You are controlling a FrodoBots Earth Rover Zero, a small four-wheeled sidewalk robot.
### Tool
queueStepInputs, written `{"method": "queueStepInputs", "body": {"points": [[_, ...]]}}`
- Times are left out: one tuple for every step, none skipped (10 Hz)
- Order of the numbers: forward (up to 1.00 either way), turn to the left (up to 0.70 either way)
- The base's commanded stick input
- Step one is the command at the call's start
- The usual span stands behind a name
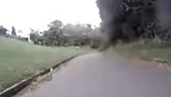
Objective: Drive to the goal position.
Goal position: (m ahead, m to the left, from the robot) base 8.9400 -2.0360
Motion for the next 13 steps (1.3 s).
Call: {"method": "queueStepInputs", "body": {"points": [[1.00,0.00],[1.00,0.00],[1.00,0.00],[1.00,0.00],[1.00,0.00],[1.00,-0.01],[1.00,-0.07],[0.96,-0.23],[0.84,-0.33],[0.96,-0.38],[1.00,-0.40],[1.00,-0.05],[1.00,-0.02]]}}
